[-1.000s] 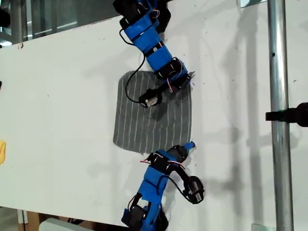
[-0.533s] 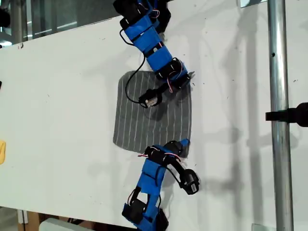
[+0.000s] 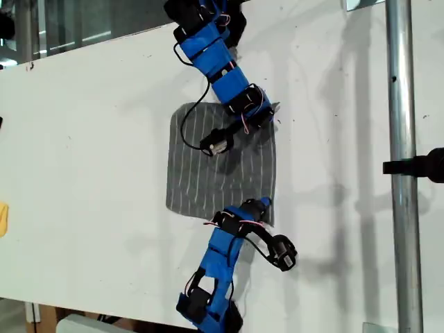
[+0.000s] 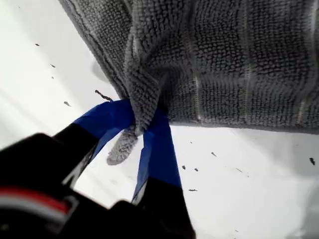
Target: Grasp corners of a towel and fold twice.
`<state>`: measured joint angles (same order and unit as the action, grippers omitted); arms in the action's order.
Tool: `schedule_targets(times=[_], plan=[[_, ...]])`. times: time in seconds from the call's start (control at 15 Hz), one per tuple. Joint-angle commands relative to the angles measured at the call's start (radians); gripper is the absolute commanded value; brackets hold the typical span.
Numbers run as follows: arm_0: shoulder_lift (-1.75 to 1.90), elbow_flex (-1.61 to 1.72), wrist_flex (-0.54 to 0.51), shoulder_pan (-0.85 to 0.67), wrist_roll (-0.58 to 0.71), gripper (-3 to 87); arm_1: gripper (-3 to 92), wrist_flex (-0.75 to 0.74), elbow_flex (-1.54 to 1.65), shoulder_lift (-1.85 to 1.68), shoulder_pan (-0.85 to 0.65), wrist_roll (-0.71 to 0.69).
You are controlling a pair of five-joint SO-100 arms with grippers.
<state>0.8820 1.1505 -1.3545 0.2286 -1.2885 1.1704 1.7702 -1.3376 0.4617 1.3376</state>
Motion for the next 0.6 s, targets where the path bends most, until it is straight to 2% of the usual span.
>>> schedule_targets(times=[0.0,0.13,0.27,0.4,0.53], plan=[[0.034,0.049,0.04,0.031,-0.044,-2.9,-0.2,0.014,-0.054,-0.06,0.011,0.012],[0.064,0.048,0.032,0.048,-0.063,-2.9,-0.2,0.017,-0.057,-0.074,0.011,0.012],[0.153,0.038,-0.008,0.074,-0.064,-2.9,-0.2,0.08,-0.124,-0.089,0.031,0.012],[0.282,0.028,-0.091,0.12,-0.077,-2.9,-0.2,0.187,-0.282,-0.089,0.08,0.012],[0.333,-0.066,-0.216,0.167,-0.106,-2.9,-0.2,0.219,-0.414,-0.081,0.123,0.009]])
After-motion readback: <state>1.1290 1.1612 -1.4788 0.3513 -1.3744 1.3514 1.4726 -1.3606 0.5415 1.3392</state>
